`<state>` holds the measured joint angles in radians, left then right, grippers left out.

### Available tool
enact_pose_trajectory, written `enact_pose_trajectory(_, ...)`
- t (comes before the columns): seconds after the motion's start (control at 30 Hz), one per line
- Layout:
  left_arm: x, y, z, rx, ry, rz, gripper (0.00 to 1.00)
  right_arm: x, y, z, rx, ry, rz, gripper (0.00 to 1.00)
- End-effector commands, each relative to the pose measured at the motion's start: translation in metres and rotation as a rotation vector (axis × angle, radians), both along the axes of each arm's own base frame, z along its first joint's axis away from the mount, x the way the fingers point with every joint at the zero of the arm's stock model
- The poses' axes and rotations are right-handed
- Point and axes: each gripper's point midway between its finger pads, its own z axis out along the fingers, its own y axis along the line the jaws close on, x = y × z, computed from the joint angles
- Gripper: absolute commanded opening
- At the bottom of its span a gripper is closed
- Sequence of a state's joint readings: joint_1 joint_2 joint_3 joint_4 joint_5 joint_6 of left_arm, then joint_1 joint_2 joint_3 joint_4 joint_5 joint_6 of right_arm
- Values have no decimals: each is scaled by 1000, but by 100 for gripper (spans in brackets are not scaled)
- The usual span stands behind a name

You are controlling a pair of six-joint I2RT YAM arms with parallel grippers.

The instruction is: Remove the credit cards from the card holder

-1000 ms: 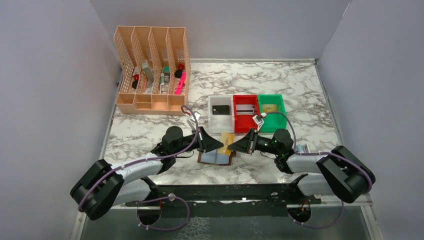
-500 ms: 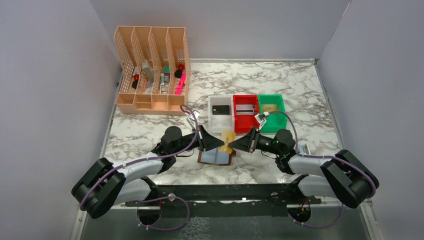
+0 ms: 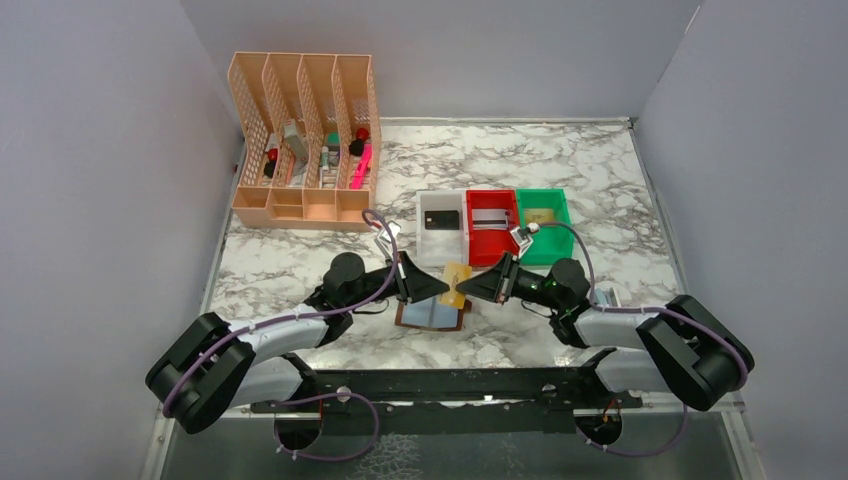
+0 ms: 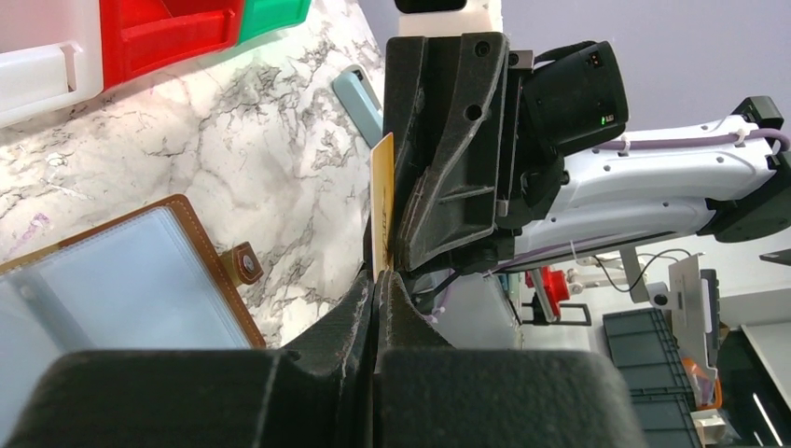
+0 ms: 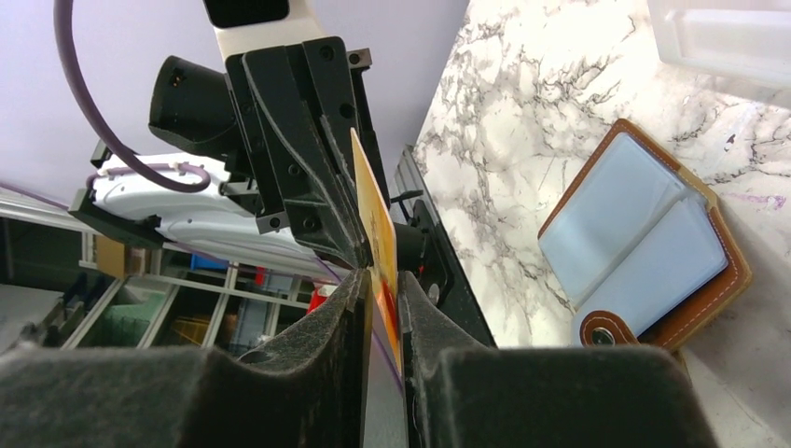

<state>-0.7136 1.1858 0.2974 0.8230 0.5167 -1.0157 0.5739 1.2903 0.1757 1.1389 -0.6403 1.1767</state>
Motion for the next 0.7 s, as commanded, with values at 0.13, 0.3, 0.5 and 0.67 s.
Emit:
enact_pose_trajectory(0.13, -6, 2, -7, 2, 19, -21, 3, 5, -2, 20, 66, -73, -23, 5)
enact_pose_trajectory(0.3, -3, 4, -10, 6, 34, 9, 37, 8, -7, 10, -11, -74, -63, 1)
enact_pose_trajectory(0.5, 0, 9, -16, 25, 42, 48, 56, 25, -27, -14, -203, -69, -214, 1)
enact_pose_trajectory(0.67, 4, 13, -34, 99, 69, 80, 61, 49, -59, -20, -444, -161, -382, 1)
